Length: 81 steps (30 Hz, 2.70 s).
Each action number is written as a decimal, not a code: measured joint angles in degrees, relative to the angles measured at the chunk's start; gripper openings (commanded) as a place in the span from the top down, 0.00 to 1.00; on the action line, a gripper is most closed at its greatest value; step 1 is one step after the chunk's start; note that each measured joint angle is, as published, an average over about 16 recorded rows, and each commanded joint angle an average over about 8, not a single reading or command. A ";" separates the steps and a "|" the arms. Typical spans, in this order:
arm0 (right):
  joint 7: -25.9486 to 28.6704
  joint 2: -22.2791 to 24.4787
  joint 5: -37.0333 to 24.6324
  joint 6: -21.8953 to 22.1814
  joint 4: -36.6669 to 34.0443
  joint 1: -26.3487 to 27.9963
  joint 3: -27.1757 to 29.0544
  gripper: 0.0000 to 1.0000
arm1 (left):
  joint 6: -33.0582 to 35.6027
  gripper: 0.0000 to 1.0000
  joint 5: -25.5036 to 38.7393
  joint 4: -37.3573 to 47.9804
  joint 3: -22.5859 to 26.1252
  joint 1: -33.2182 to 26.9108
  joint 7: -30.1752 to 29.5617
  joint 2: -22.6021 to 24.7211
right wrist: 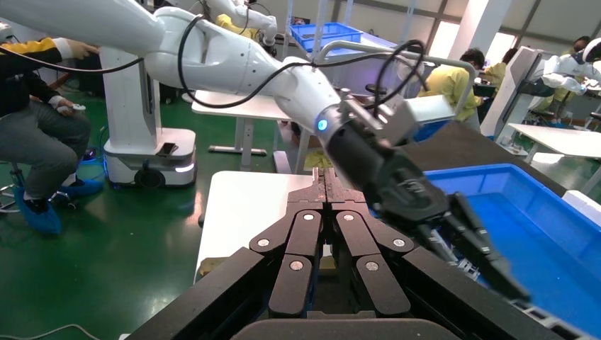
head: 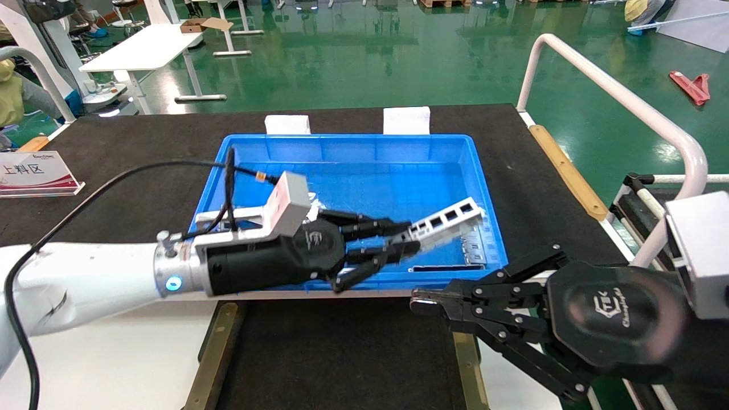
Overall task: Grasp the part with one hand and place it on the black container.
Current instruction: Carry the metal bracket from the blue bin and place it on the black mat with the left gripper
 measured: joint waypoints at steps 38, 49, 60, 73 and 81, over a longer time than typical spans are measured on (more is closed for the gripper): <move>-0.04 0.03 0.05 0.03 0.00 0.02 -0.07 1.00 | -42.17 1.00 -3.02 -41.46 2.36 37.31 -14.49 -14.44; -0.05 0.04 0.06 0.04 0.00 0.02 -0.09 1.00 | -54.15 1.00 -5.44 -37.03 -0.36 41.88 -12.69 -5.23; -0.06 0.05 0.08 0.05 0.00 0.03 -0.11 1.00 | -62.32 1.00 -7.35 -32.80 -5.55 44.48 -9.57 3.63; -0.07 0.05 0.09 0.06 0.00 0.03 -0.14 1.00 | -67.40 1.00 -8.98 -26.86 -13.32 45.64 -4.93 12.51; -0.08 0.06 0.10 0.06 0.00 0.04 -0.15 1.00 | -68.51 1.00 -11.12 -23.72 -14.52 44.70 -3.47 14.60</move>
